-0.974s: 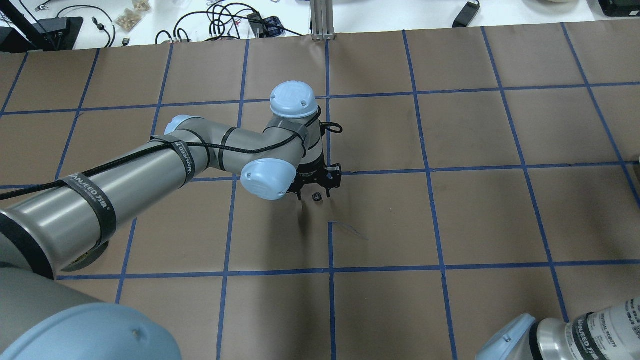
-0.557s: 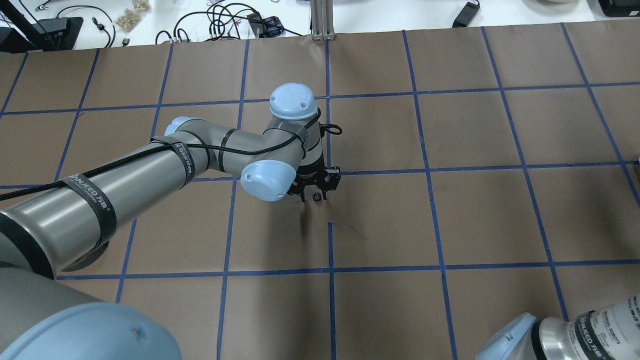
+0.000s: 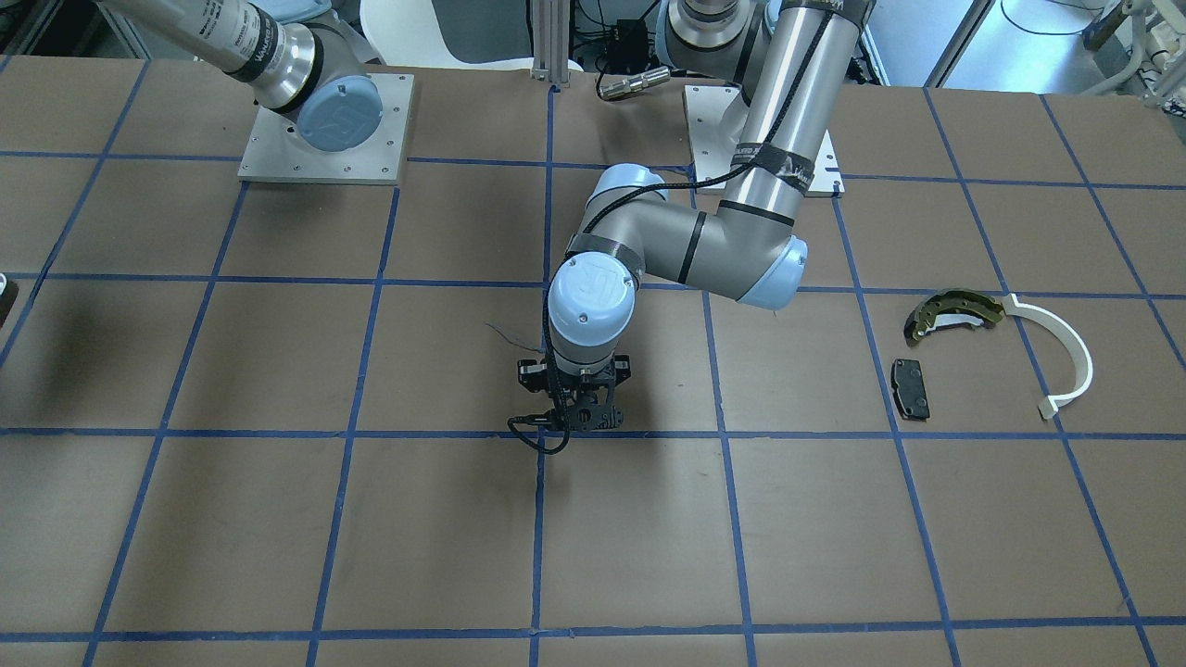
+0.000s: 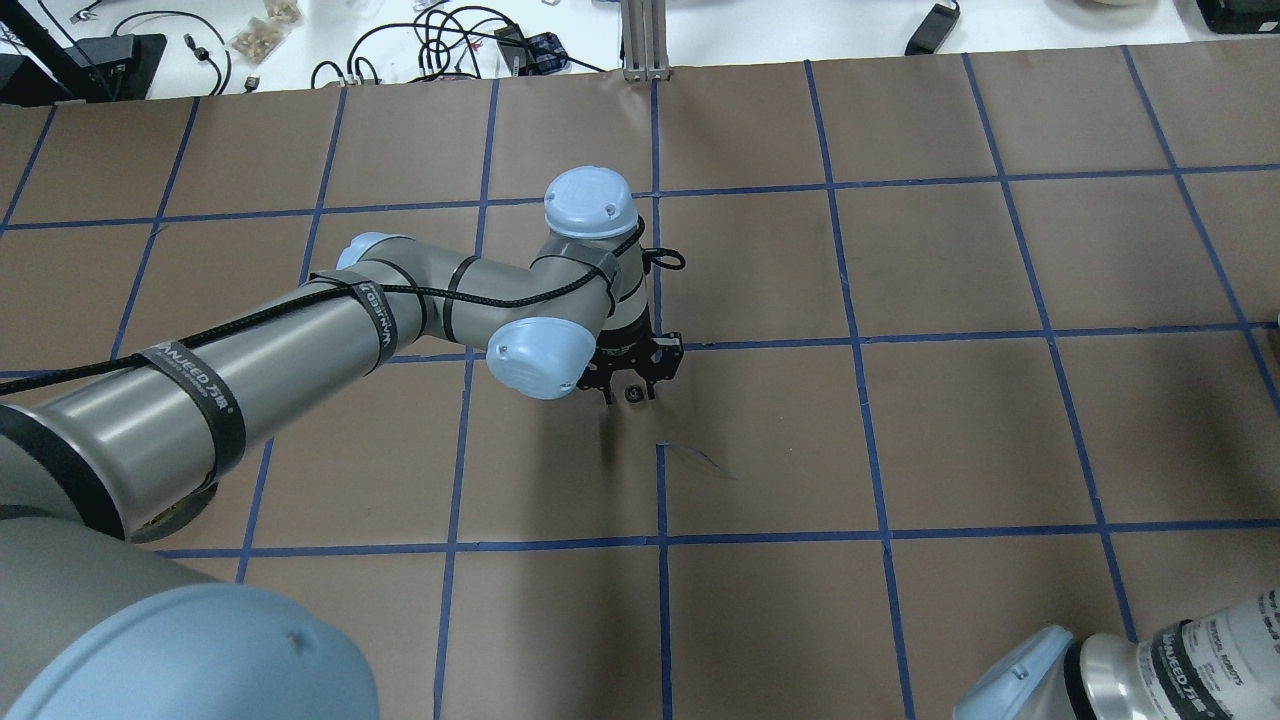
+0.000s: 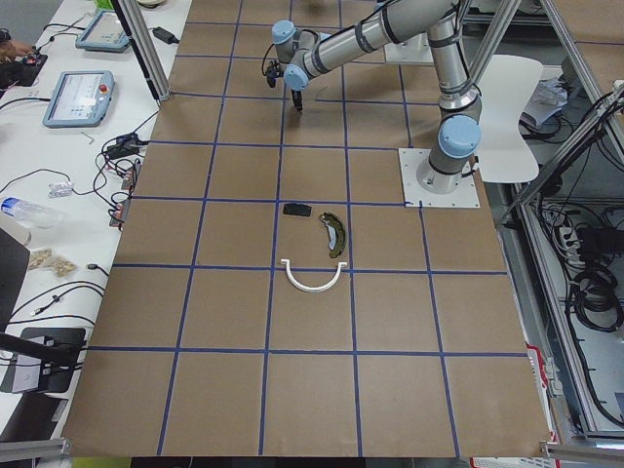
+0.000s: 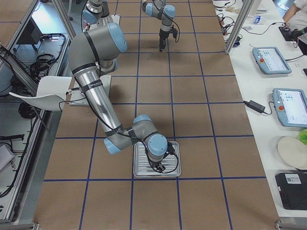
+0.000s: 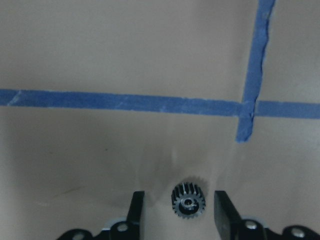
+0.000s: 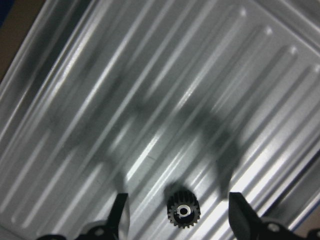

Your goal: Place bearing gear from tray to pile

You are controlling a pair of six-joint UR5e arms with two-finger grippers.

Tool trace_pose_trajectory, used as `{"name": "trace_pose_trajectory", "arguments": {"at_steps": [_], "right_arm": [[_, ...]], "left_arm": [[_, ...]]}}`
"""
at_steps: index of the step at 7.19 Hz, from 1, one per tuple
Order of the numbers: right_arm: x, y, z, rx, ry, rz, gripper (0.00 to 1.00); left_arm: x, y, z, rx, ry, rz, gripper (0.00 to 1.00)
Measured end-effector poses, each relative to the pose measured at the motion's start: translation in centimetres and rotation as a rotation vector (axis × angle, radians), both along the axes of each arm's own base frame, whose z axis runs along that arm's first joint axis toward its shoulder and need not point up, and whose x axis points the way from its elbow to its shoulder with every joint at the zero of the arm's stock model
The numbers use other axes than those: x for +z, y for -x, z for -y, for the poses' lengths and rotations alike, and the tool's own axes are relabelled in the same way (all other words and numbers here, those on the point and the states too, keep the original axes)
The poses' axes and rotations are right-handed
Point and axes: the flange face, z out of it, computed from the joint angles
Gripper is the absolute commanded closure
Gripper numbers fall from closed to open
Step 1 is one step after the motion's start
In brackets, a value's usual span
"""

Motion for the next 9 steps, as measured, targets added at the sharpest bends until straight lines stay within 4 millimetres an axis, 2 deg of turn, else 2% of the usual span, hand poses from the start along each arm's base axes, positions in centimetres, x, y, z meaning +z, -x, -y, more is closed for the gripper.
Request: {"name": "trace_pose_trajectory", "arguments": {"at_steps": [1,2,4,6,7,9], "right_arm": [[-0.1,0.0,0.0,0.002,-0.001,-0.001,0.84],[-0.2,0.0,0.0,0.004,-0.002,0.0,0.94],[-0.1,0.1,0.0,-0.003,-0.004,-0.003,0.95],[1.6,-0.6,0.8,-0.048,0.004,-0.025,0.95],[3.3,-2.2,2.3,-0.072,0.019,-0.041,0.95],[7.9,-8.0,6.2,-0.083,0.064,-0.038,0.94]], "left_arm": [[0.2,0.0,0.0,0.005,0.0,0.0,1.0],[0.4,0.0,0.0,0.007,0.001,-0.002,1.0],[1.3,-0.3,0.2,0.009,0.011,-0.003,1.0],[2.8,-2.2,1.1,0.024,0.025,-0.003,1.0],[4.0,-4.5,2.1,0.038,0.025,0.008,1.0],[9.5,-12.1,4.8,0.049,0.017,0.052,1.0]]}}
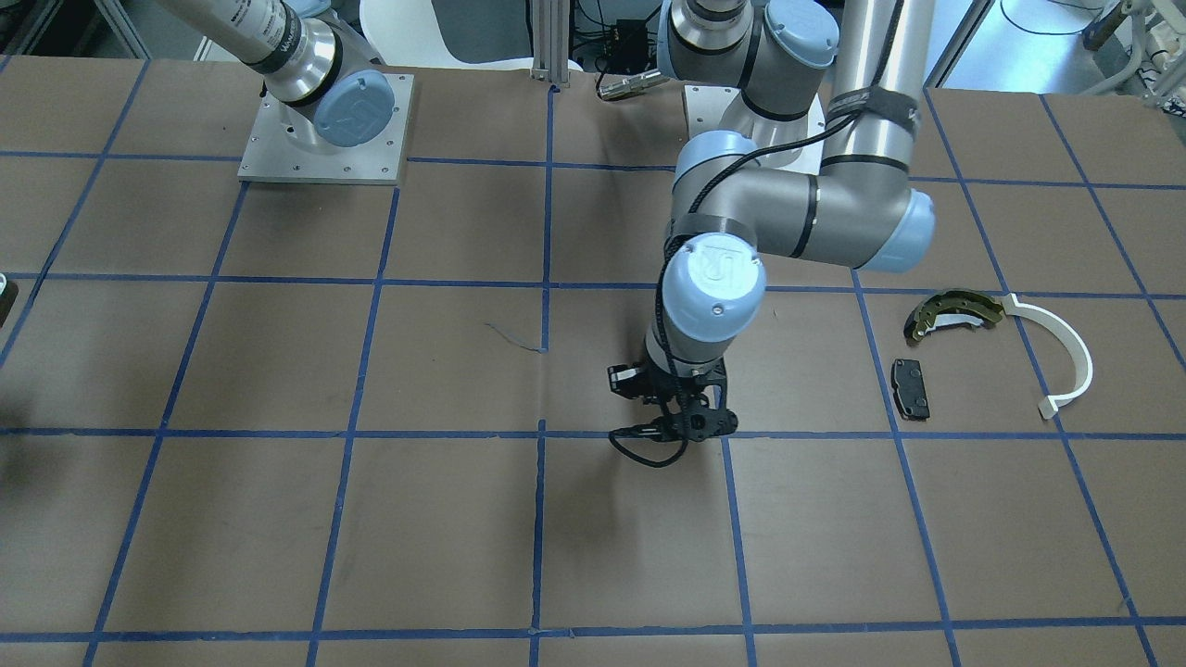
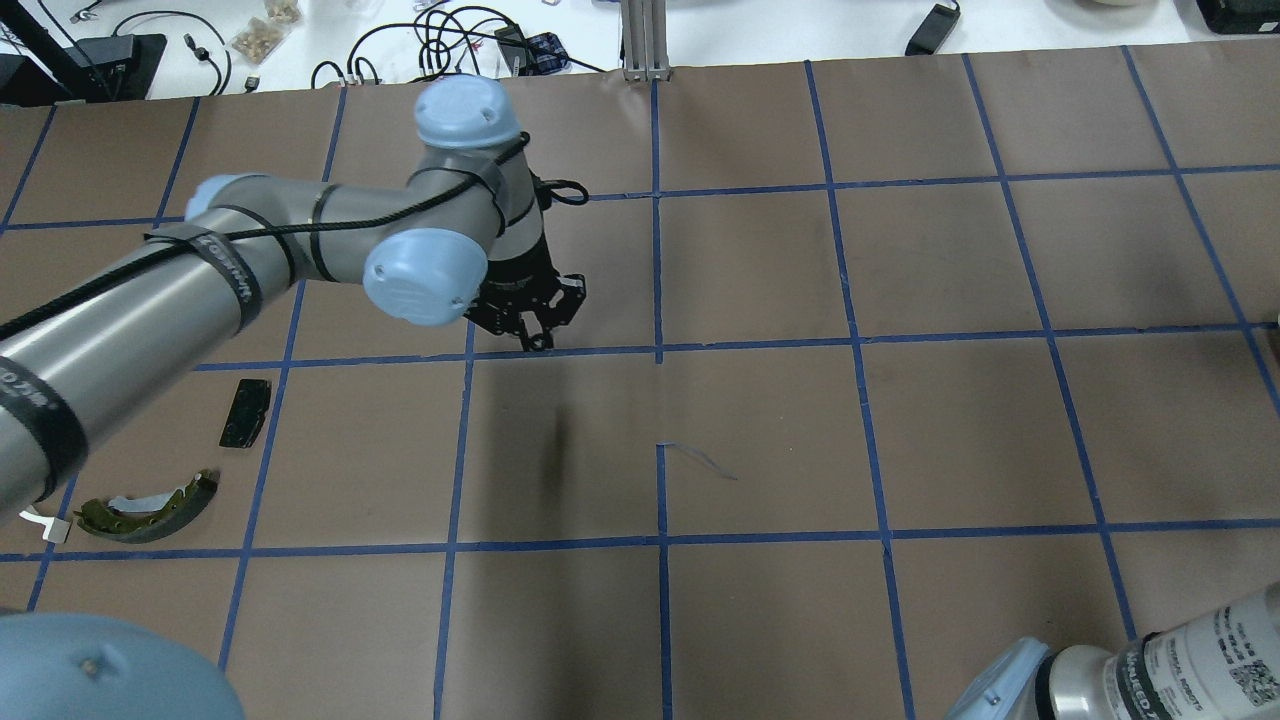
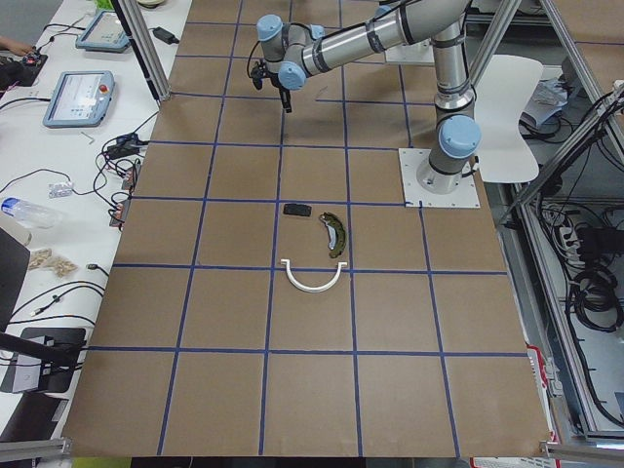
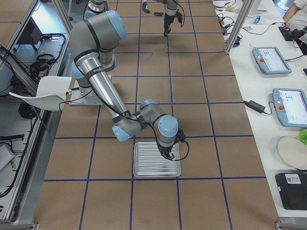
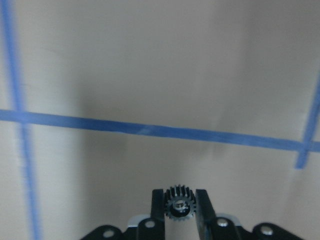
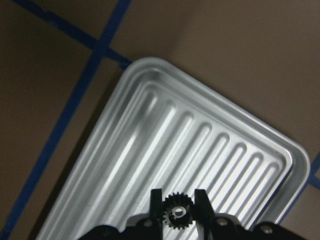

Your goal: Place bearing gear from tray to pile

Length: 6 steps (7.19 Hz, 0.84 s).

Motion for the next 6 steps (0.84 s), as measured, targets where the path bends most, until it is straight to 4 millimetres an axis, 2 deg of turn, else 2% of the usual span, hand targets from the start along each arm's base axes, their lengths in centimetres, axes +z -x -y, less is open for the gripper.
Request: {"name": "trace_pose_trajectory", "arguments": {"at_steps": [1,2,3,4,6], "right_arm": [[2.4,-4.2,1.9,-0.024,0.0,0.029,0.94],[4.3,-9.3,4.0,-0.05,-0.008,0.051,0.94],[5.5,-14.6,6.1,-0.069,-0.017,0.062,0.94],[6.2,-19.9,7.8,-0.092,-0.027,0.071,0.94],[6.0,-31.6,10.2,-0.201,-0.06,0.093,0.94]], "left_arm": [[3.4,-4.8,1.3,-0.01,0.007,0.009,1.0],[6.0,-10.4,2.1,-0.035,-0.002,0.016,1.0],[7.5,-15.9,2.0,-0.071,-0.019,0.028,1.0],[8.2,-21.4,1.4,-0.108,-0.042,0.056,1.0],[7.5,-30.9,-0.8,-0.138,-0.095,0.06,1.0]]}}
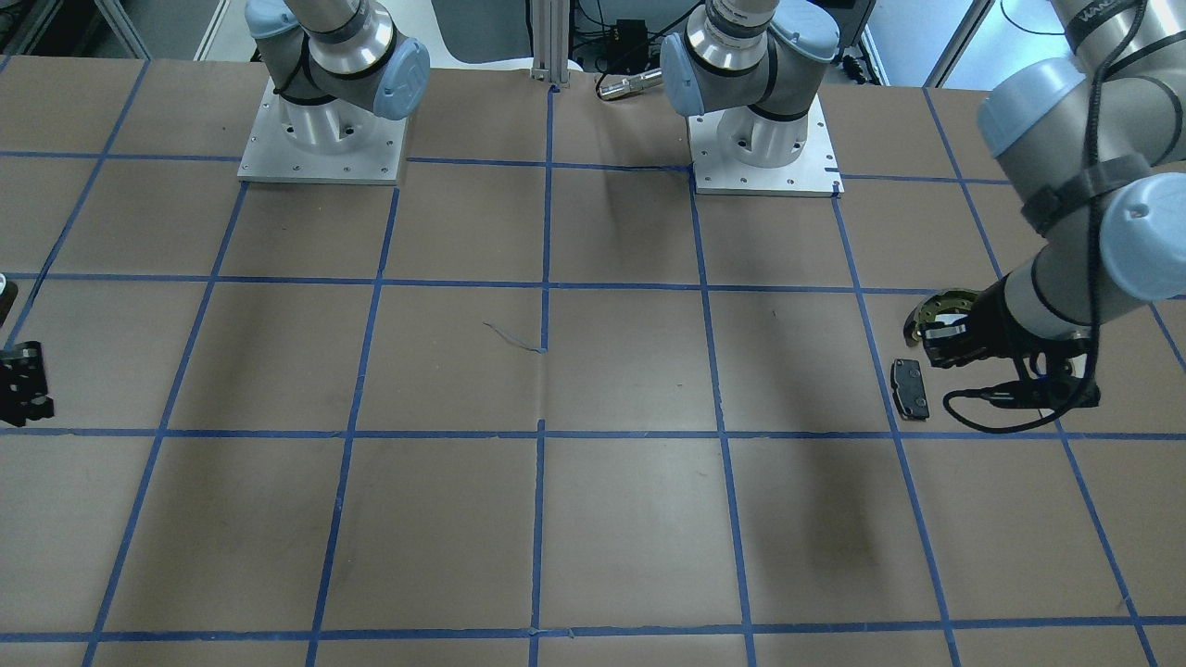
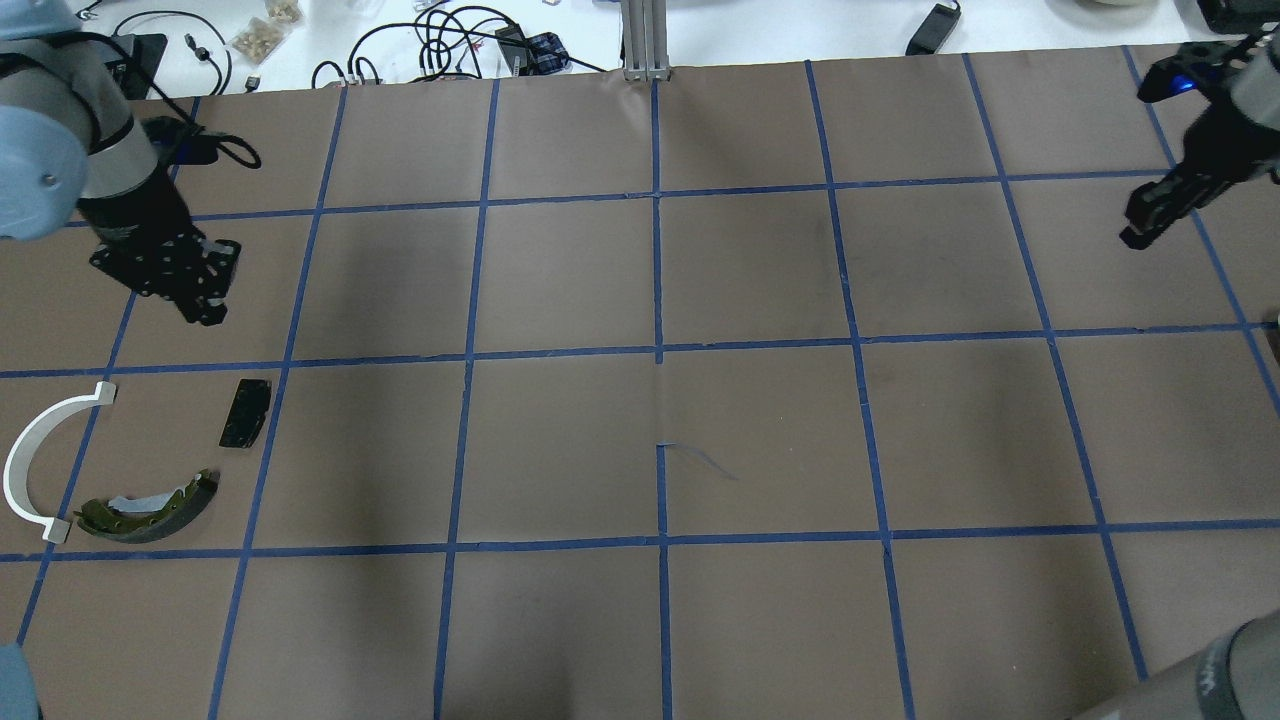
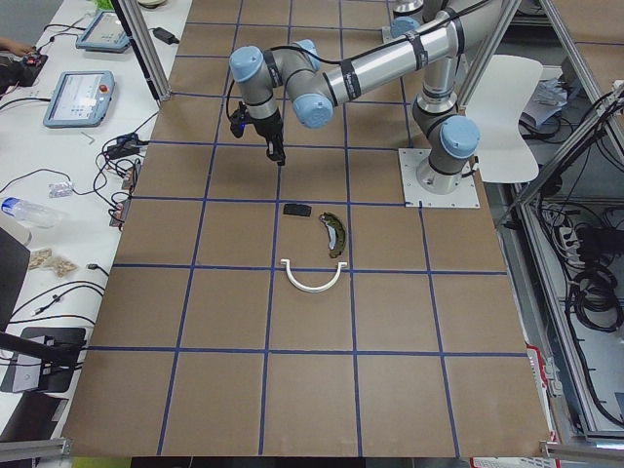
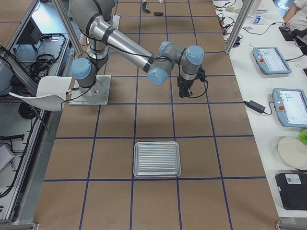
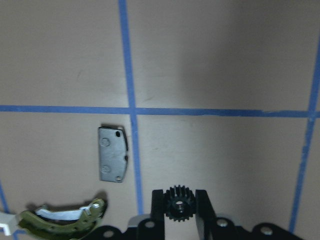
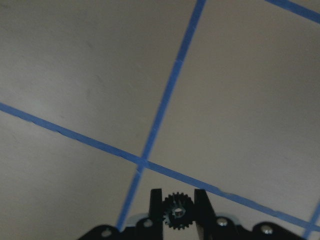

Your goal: Place bearing gear from tray to pile

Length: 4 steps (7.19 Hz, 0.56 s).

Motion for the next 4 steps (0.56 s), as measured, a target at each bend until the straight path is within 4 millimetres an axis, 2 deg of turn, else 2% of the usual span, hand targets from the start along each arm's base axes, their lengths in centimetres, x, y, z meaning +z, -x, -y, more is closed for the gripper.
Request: {"name": "trace_pose_trajectory", "arguments": {"at_steps": [1,2,4], "right_arm": [[-1.0,-6.7,0.4,-0.074,-0.024,0.004,0.94],[-1.9,-13.5,0.0,-0.135,-0.037,-0.002,0.94],[-3.7,-26.3,-2.6,-0.28,-0.038,-0.023,0.93]], "left_arm": [[-1.6,-3.7,-1.2,-0.002,-0.021,-0.02,1.0],[-4.0,-5.8,-1.9,-0.01,-0.011,-0.024,1.0],[-8.4,-6.7,-3.5,-0.056,0.032,-0.013,1.0]]}}
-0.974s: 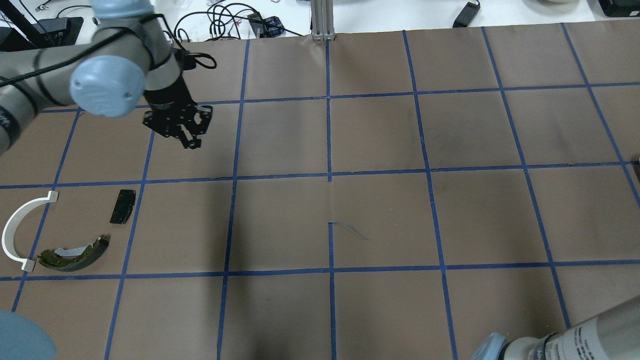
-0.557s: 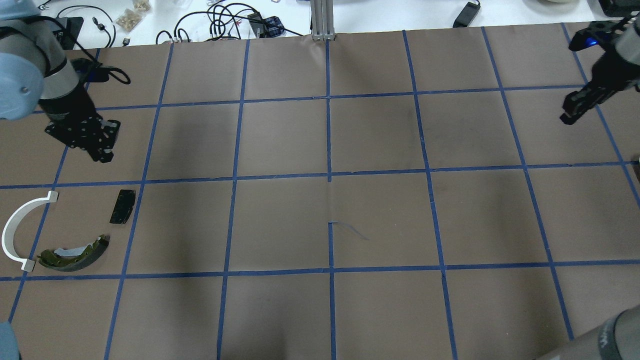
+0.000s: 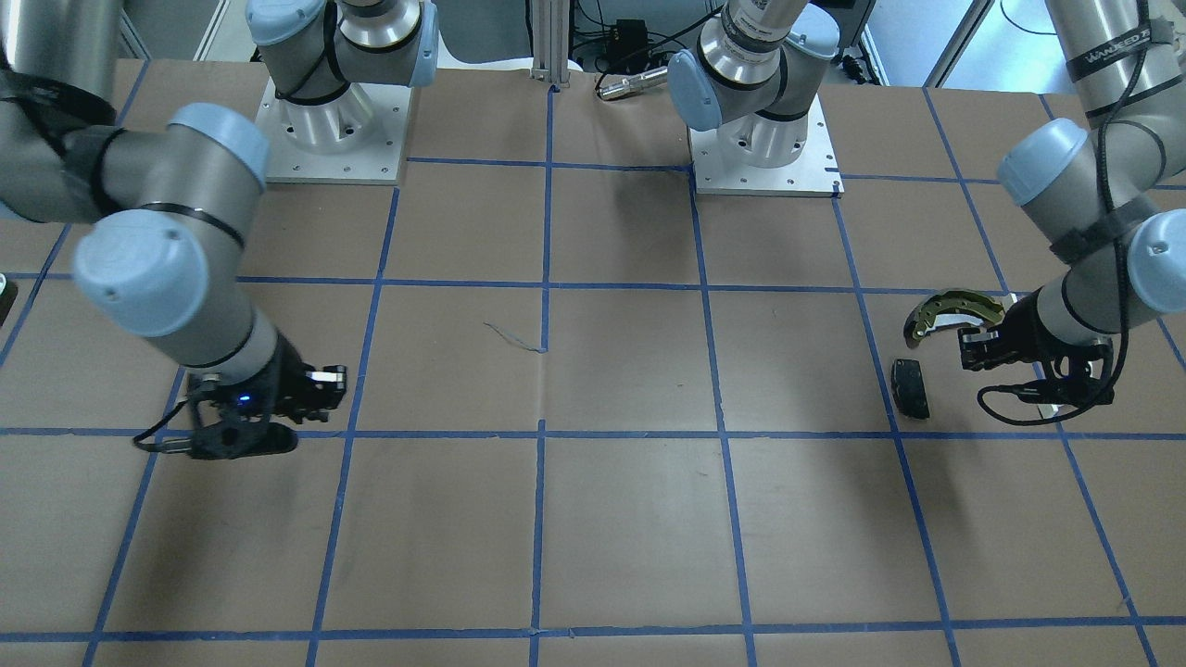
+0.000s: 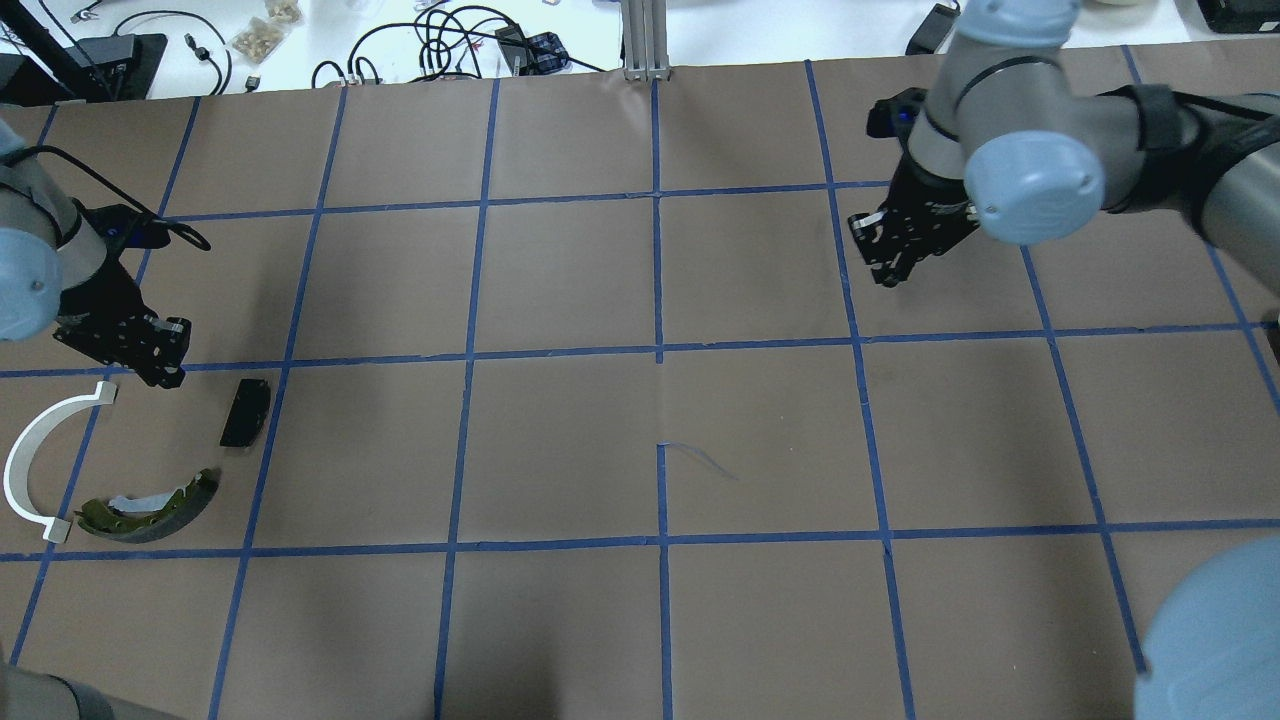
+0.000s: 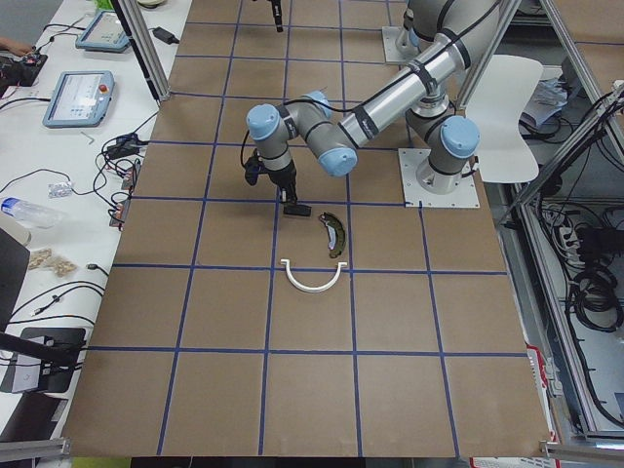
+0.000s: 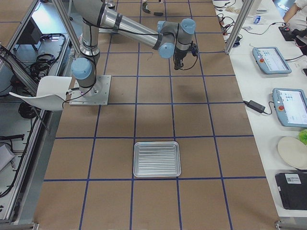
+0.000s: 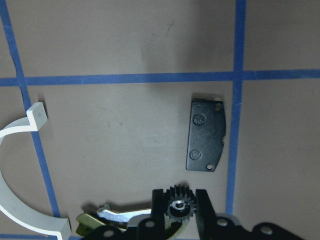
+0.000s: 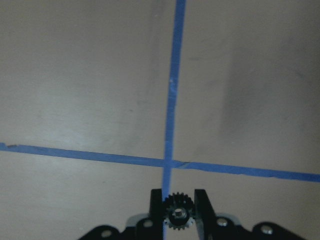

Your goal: Place bearing gear from tray to pile

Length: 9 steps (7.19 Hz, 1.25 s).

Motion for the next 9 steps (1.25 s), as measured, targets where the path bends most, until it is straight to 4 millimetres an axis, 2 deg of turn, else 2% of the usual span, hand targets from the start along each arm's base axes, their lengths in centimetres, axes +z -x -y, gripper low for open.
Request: {"name": "trace_pose_trajectory", "arguments": {"at_steps": [1,2,3,4,5,7,8,9], "right_arm": [[-0.7,-5.9,-2.0,-0.066,0.016,-0.007,0.92],[-1.3,-11.0,-4.0,-0.12,0.038,-0.007,0.92],[-1.6,-14.8,-5.8,-0.172,0.057,-0.001,0.92],[-2.1,-17.3,-6.9,-0.216,0.072,0.006,0.83],[-2.8,-18.9,-7.3,-0.233,0.087,0.014,0.82],[-4.4,-20.5,-7.1,-0.23,0.119,0.032,0.81],[-5.0,-21.0,-7.1,-0.221,0.125,0.036,0.65],[-5.5,-21.3,-7.1,-0.216,0.126,0.037,0.43]], "left_arm": [[-1.4,-0.5,-0.9,-0.024,0.003,-0.005,1.0],[-2.2,-1.4,-1.6,-0.025,0.002,-0.01,1.0],[-2.9,-2.1,-1.9,-0.022,-0.003,-0.015,1.0],[-3.5,-2.5,-1.9,-0.026,-0.004,-0.016,1.0],[-4.1,-2.8,-1.7,-0.029,-0.001,-0.014,1.0],[-5.6,-3.0,-1.6,-0.025,-0.014,-0.023,1.0],[-6.2,-3.0,-1.5,-0.022,-0.023,-0.03,0.9],[-6.7,-3.1,-1.5,-0.025,-0.03,-0.034,0.06]]}}
